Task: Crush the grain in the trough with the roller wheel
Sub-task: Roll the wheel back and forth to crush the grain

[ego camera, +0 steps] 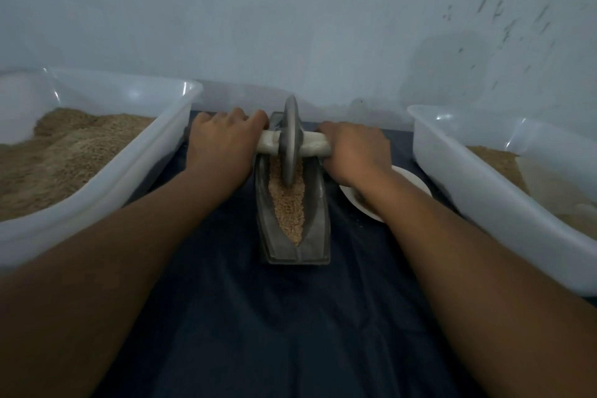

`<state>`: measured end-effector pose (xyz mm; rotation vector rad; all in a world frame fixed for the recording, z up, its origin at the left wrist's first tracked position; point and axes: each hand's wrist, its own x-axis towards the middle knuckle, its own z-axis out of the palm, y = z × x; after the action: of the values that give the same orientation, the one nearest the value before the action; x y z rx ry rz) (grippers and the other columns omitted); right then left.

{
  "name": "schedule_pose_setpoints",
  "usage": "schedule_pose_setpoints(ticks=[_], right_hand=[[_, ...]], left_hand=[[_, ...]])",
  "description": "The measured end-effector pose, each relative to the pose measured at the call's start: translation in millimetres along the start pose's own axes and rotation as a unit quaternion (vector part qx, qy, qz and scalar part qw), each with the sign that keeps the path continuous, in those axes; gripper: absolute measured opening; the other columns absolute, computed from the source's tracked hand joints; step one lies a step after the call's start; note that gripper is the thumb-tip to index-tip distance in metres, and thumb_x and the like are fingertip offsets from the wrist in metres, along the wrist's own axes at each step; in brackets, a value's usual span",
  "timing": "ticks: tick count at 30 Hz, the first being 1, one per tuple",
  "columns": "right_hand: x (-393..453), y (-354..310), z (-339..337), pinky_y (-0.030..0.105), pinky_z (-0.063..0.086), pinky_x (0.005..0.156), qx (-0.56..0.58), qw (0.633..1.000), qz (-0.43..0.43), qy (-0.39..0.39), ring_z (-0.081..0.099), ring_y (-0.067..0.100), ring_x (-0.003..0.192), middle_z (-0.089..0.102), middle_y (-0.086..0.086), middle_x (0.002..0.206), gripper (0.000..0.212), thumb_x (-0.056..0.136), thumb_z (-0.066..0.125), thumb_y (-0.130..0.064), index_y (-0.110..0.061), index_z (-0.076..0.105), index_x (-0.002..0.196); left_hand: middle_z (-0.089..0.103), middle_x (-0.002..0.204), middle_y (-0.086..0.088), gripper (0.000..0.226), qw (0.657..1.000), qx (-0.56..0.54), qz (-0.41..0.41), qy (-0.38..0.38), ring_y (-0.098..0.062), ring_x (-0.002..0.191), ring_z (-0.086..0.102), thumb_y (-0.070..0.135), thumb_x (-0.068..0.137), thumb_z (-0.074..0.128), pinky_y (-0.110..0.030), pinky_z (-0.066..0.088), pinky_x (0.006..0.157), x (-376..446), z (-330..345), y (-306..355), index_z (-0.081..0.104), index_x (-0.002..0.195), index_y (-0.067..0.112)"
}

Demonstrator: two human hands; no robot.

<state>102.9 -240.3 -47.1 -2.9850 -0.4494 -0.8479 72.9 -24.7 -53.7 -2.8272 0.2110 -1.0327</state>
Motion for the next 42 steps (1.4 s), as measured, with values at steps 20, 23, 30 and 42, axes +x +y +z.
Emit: schedule_pose_setpoints(ticks=[20,23,30,42], right_hand=[[-91,-13,-41,0.041,0.032,0.090,0.024,0.999,-0.018,0.011,0.051,0.026,0.106,0.057,0.001,0.116,0.046,0.091,0.058,-0.037,-0.032,0.048,0.135],[-94,-12,-41,0.042,0.034,0.089,-0.003,1.000,-0.026,0.016,0.052,0.027,0.105,0.057,0.002,0.116,0.048,0.090,0.060,-0.035,-0.029,0.047,0.136],[-61,-11,-28,0.039,0.030,0.074,-0.002,1.000,-0.022,0.003,0.054,0.027,0.090,0.055,0.001,0.096,0.035,0.086,0.063,-0.034,-0.024,0.051,0.117],[-5,2,-1,0.036,0.033,0.069,0.014,0.999,-0.011,-0.028,0.064,0.030,0.090,0.068,0.001,0.102,0.034,0.086,0.065,-0.039,-0.030,0.055,0.118]], left_hand=[[0.052,0.108,-0.002,0.058,0.999,0.021,0.033,-0.011,-0.024,0.098,0.053,0.024,0.075,0.073,-0.038,0.038,0.084,-60,-52,13,0.044,0.125,0.029],[0.052,0.109,-0.002,0.062,0.999,0.024,0.035,-0.010,-0.024,0.100,0.053,0.025,0.074,0.074,-0.038,0.039,0.085,-62,-51,13,0.042,0.127,0.029],[0.058,0.106,-0.004,0.052,0.999,0.015,0.018,-0.026,-0.028,0.096,0.059,0.017,0.078,0.071,-0.040,0.041,0.080,-44,-36,8,0.047,0.123,0.026],[0.065,0.100,-0.009,0.063,1.000,-0.004,0.012,0.001,-0.034,0.087,0.064,0.016,0.086,0.065,-0.039,0.039,0.073,-5,-5,2,0.038,0.142,0.024]])
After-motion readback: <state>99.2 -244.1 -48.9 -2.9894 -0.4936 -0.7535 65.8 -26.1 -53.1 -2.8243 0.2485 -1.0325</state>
